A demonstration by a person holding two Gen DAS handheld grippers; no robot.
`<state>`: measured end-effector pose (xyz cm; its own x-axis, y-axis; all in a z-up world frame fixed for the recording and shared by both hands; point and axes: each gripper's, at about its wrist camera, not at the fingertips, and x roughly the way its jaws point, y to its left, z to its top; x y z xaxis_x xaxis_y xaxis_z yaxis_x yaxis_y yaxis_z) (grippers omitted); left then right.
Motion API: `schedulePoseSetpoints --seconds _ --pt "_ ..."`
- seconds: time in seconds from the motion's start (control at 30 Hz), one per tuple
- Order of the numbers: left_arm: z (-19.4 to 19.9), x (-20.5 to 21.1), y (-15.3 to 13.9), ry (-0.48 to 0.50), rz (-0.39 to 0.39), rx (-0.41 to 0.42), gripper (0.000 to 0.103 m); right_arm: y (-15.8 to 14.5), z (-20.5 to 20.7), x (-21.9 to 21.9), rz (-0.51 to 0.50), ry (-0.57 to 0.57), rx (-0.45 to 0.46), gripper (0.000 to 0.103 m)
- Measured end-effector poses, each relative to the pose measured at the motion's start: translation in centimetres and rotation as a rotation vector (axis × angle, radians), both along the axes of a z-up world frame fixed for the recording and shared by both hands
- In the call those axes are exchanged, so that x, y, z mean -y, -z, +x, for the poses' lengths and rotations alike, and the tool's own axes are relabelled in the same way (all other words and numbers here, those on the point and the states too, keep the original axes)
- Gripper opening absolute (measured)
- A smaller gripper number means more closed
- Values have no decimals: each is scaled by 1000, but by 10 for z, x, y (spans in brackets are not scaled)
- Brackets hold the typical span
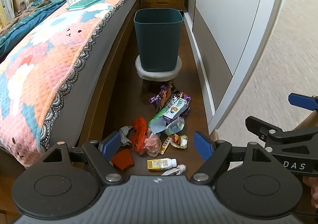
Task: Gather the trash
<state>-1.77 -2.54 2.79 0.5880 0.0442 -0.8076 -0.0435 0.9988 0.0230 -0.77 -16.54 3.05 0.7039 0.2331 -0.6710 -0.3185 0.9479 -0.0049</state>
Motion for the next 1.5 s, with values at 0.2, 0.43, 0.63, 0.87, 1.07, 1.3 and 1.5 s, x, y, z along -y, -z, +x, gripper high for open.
schedulePoseSetpoints --seconds 0.2,0.43,0.63,0.87,1.07,1.3,1.5 --pt "6 1 1 7 0 -9 80 4 2 3 -6 -3 -8 103" --pt "32 -17 8 28 20 11 80 19 28 -7 -15 -12 -35 103" --pt "90 -58 45 18 64 18 80 78 71 -19 53 2 -159 103" --pt "166 -99 144 37 77 -80 80 179 104 -51 78 33 -287 103" --pt "208 -107 248 88 40 -278 80 255 125 -68 88 37 -332 100" --pt "228 -109 346 82 69 -498 80 338 138 -86 2 25 -453 94" --pt "245 -119 419 49 105 -615 80 398 138 -86 -78 10 -583 86"
